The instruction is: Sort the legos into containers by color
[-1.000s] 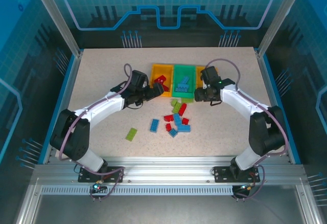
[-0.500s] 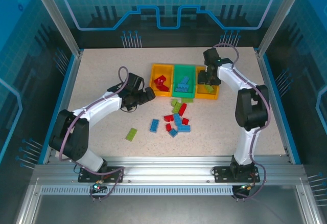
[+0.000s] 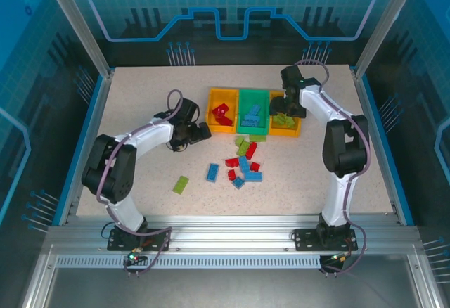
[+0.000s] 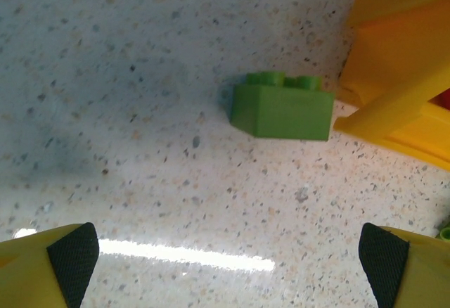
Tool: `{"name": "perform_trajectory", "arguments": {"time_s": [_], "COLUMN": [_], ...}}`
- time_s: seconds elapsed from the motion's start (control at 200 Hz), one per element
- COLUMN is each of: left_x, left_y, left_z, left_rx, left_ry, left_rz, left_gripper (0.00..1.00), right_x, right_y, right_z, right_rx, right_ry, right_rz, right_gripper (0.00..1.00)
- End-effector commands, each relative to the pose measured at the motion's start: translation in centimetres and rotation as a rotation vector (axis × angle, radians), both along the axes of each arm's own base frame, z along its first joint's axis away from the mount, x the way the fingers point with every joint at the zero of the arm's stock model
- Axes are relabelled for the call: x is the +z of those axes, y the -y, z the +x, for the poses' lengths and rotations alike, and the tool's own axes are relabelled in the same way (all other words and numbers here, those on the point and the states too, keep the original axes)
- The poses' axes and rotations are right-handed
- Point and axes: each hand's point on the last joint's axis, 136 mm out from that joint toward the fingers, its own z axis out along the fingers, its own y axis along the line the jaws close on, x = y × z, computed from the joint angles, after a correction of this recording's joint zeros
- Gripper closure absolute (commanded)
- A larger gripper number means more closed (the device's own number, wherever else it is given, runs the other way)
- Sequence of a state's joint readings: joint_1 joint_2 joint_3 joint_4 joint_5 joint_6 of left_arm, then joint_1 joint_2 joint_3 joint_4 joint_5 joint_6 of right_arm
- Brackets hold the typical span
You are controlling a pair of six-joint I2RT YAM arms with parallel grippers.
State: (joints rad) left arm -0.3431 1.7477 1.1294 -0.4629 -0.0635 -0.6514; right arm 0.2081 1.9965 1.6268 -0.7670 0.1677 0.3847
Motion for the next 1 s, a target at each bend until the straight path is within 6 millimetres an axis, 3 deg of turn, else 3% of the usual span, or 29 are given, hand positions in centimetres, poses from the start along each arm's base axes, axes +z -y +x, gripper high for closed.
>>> {"name": "perform_trajectory", "arguments": {"time_s": [0.0, 0.345, 0.555, 0.77, 0.995], "left_x": [0.0, -0.7, -1.1, -1.3, -2.1], "left_y": [0.0, 0.5, 0.5, 0.4, 0.5], "left_z": [0.7, 2.5, 2.8, 3.8, 5.1], "left_rx": [-0.042, -0.019, -0.009, 0.003, -0.016], "left_ry": [-0.004, -0.017, -0.025, -0.023, -0.059], "left_rz": [0.026, 0.025, 0.029, 0.051, 0.093], "left_gripper": [0.01, 0.01, 0.02, 0.07, 0.19], "right_x": [1.0, -1.5, -1.6, 0.2, 4.1], "right_y": [0.5, 4.1, 5.5, 4.3, 3.5], "right_z": [-1.1, -0.7, -1.3, -1.8, -2.5], "right_rx": [-0.015, -0.084, -0.113, -0.090, -0.072], "right_ry": [0.002, -0.078, -0.069, -0.010, 0.071], "right_rz": [0.025, -0.047, -0.025, 0.038, 0.076], "right_gripper": [0.16, 0.16, 0.16, 0.16, 0.16]}}
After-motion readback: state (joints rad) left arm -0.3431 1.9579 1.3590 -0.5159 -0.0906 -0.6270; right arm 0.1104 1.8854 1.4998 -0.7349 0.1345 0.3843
